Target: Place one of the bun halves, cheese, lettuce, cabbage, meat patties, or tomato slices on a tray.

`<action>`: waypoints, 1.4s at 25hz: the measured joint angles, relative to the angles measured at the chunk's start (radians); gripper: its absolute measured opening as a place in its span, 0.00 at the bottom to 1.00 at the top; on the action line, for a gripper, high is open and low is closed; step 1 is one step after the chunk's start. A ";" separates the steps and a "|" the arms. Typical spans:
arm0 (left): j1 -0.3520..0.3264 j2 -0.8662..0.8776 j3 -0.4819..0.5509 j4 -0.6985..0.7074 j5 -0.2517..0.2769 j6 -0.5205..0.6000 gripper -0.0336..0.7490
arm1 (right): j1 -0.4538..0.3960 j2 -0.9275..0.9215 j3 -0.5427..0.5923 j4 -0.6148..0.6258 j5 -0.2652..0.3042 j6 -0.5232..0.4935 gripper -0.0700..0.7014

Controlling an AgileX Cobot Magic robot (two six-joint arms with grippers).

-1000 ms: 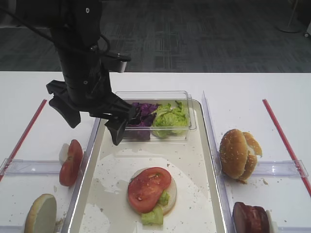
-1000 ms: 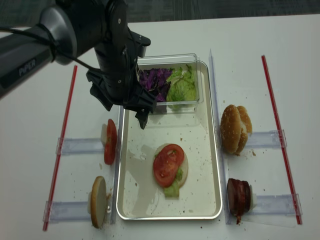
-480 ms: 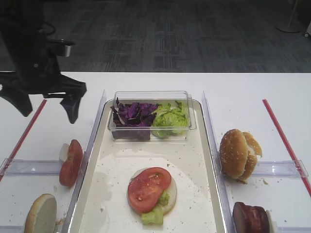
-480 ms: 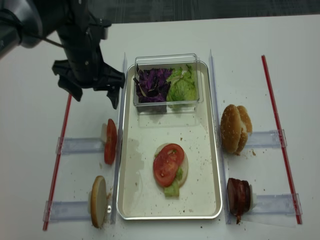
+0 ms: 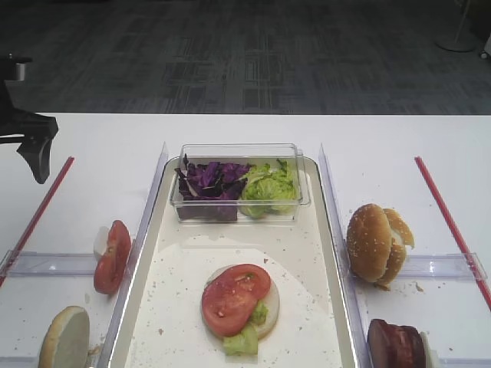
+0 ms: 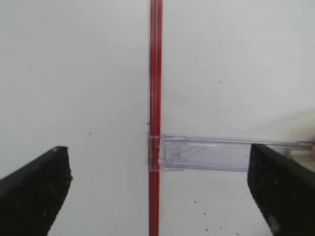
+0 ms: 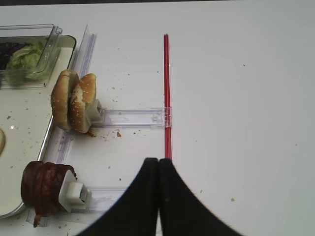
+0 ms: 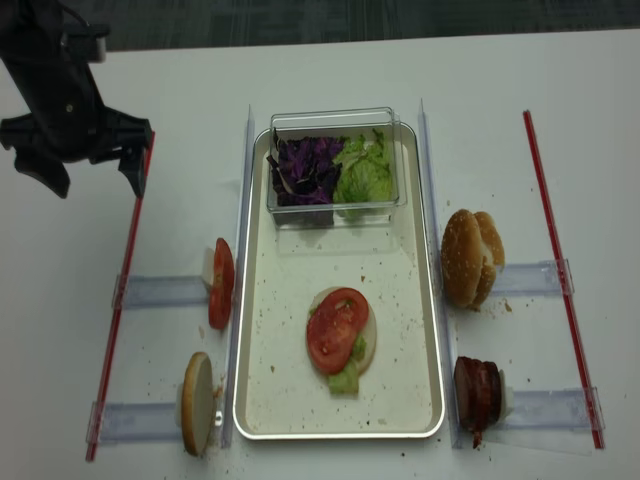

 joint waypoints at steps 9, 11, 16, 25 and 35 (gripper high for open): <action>0.002 0.000 0.000 0.000 0.000 0.019 0.90 | 0.000 0.000 0.000 0.000 0.000 0.000 0.14; 0.002 -0.004 0.000 0.000 0.000 0.023 0.90 | 0.000 0.000 0.000 0.000 0.000 0.000 0.14; 0.002 -0.076 0.064 0.000 0.000 0.023 0.90 | 0.000 0.000 0.000 0.000 0.000 0.000 0.14; 0.002 -0.313 0.382 -0.028 -0.007 0.006 0.90 | 0.000 0.000 0.000 0.000 0.000 0.000 0.14; 0.002 -0.648 0.688 -0.029 -0.031 0.002 0.90 | 0.000 0.000 0.000 0.000 0.000 0.000 0.14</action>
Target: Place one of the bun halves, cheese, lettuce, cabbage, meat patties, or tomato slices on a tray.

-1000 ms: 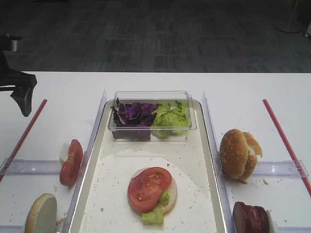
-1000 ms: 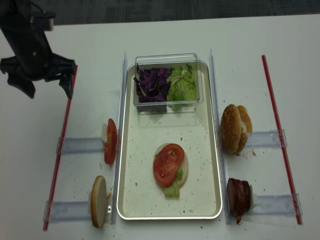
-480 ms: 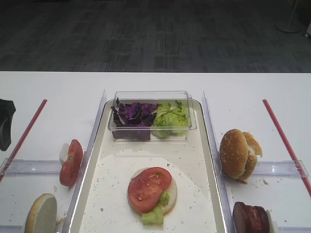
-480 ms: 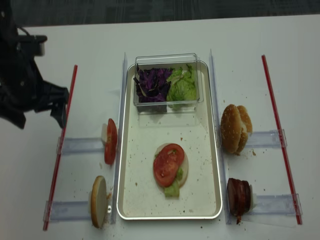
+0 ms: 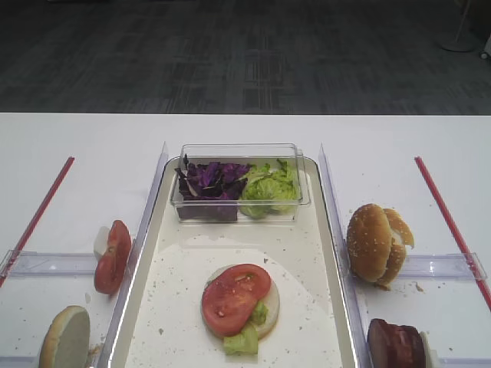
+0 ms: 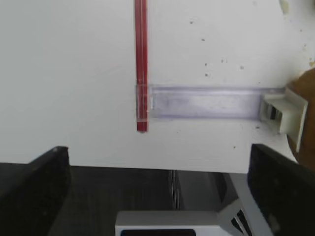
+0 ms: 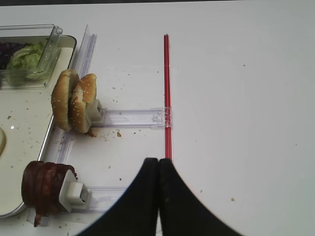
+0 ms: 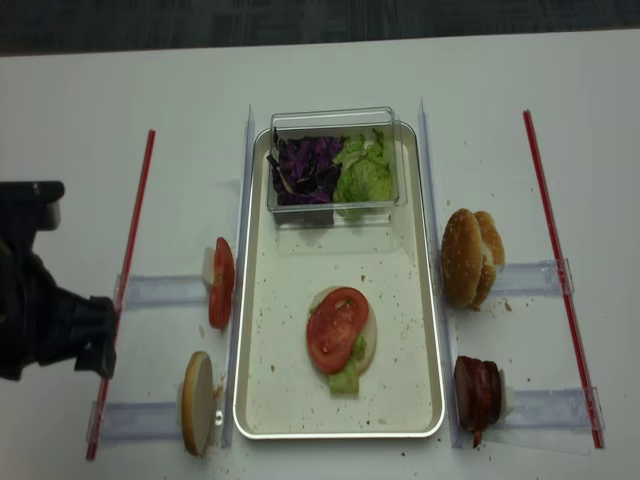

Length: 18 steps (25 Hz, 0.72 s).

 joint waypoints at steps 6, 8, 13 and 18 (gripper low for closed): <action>0.000 -0.193 0.098 -0.004 0.006 0.000 0.90 | 0.000 0.000 0.000 0.000 0.000 0.000 0.14; 0.000 -0.263 0.126 -0.004 0.006 0.000 0.90 | 0.000 0.000 0.000 0.000 0.000 0.000 0.14; 0.000 -0.414 0.220 0.004 0.003 0.000 0.90 | 0.000 0.000 0.000 0.000 0.000 0.000 0.14; 0.000 -0.554 0.276 0.004 -0.021 0.000 0.90 | 0.000 0.000 0.000 0.000 0.000 0.000 0.14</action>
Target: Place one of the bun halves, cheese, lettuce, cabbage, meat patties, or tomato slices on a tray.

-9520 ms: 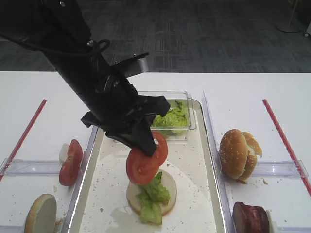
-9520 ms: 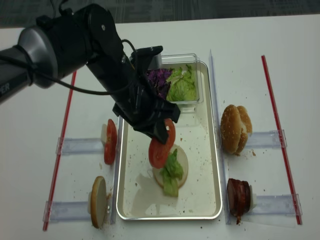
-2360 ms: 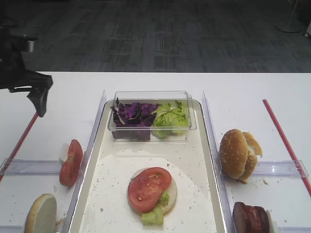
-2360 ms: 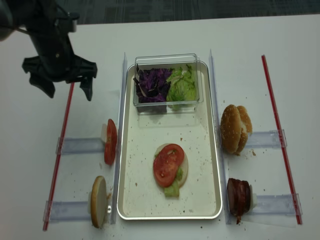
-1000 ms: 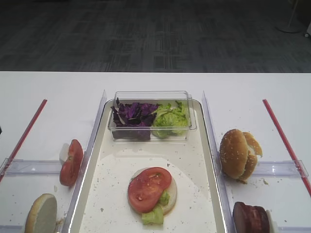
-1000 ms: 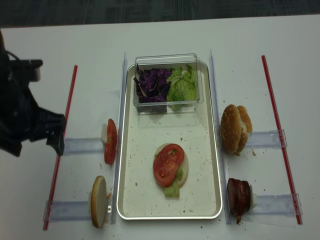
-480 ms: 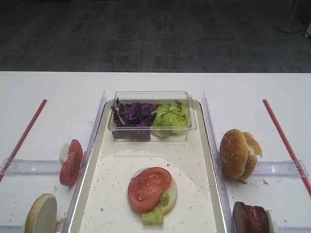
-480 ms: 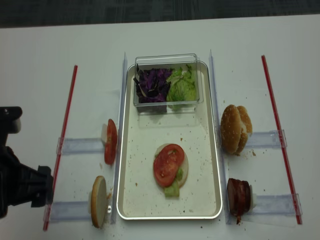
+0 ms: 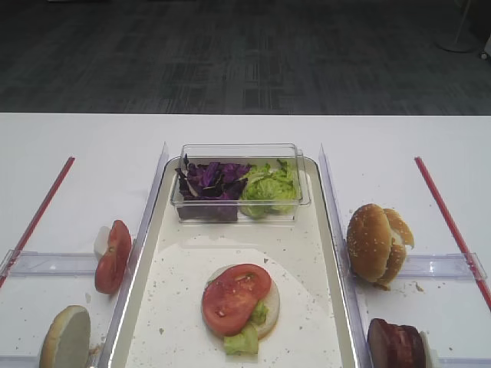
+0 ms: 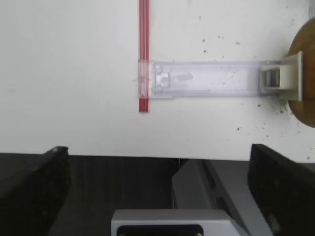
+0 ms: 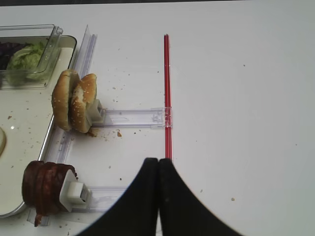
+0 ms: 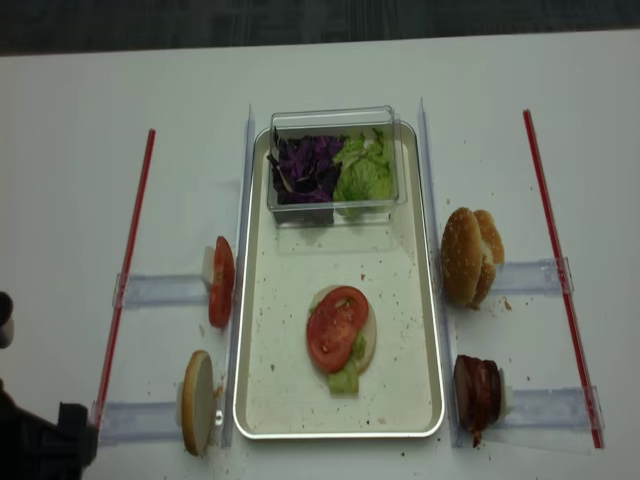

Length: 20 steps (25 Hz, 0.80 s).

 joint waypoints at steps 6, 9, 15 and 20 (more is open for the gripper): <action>0.000 -0.145 0.000 0.000 -0.004 0.000 0.90 | 0.000 0.000 0.000 0.000 0.000 0.000 0.14; 0.000 -0.216 0.000 0.000 -0.004 0.000 0.90 | 0.000 0.000 0.000 0.000 0.000 0.005 0.14; 0.000 -0.374 0.000 0.000 0.002 0.006 0.90 | 0.000 0.000 0.000 0.000 0.000 0.000 0.14; 0.000 -0.519 0.000 0.000 0.008 0.008 0.90 | 0.000 0.000 0.000 0.000 0.000 0.000 0.14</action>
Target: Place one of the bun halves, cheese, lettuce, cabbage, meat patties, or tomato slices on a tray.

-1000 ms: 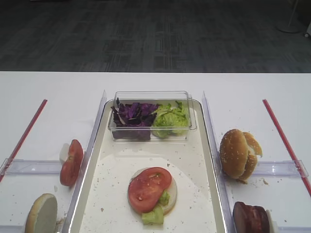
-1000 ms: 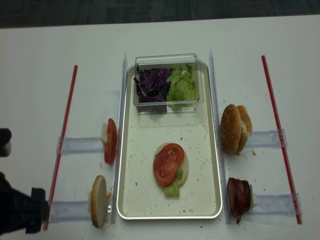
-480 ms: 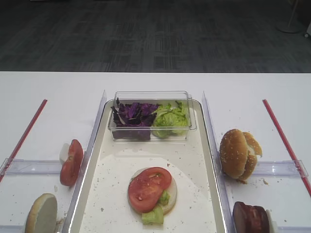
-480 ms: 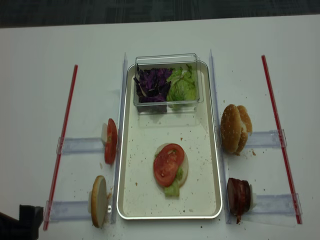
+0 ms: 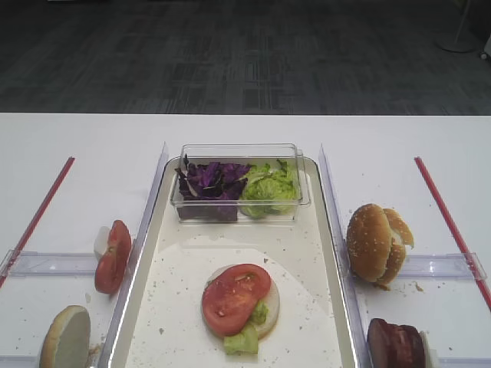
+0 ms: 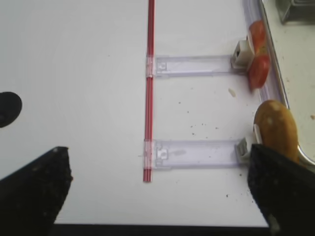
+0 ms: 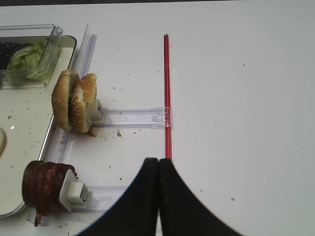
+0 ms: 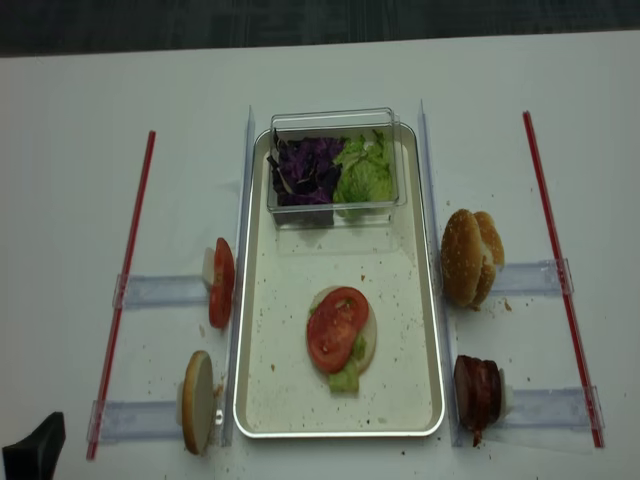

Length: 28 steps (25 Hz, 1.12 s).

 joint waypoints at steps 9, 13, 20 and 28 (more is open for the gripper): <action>0.000 -0.134 0.001 -0.002 0.013 0.009 0.90 | 0.000 0.000 0.000 0.000 0.002 0.000 0.14; 0.000 -0.136 0.001 -0.002 0.013 0.010 0.90 | 0.000 0.000 0.000 0.000 0.002 0.000 0.14; 0.000 -0.136 0.001 -0.002 0.013 0.010 0.90 | 0.000 0.000 0.000 0.000 0.002 0.000 0.14; 0.000 -0.136 0.001 -0.002 0.013 0.010 0.90 | 0.000 0.000 0.000 0.000 0.002 0.000 0.14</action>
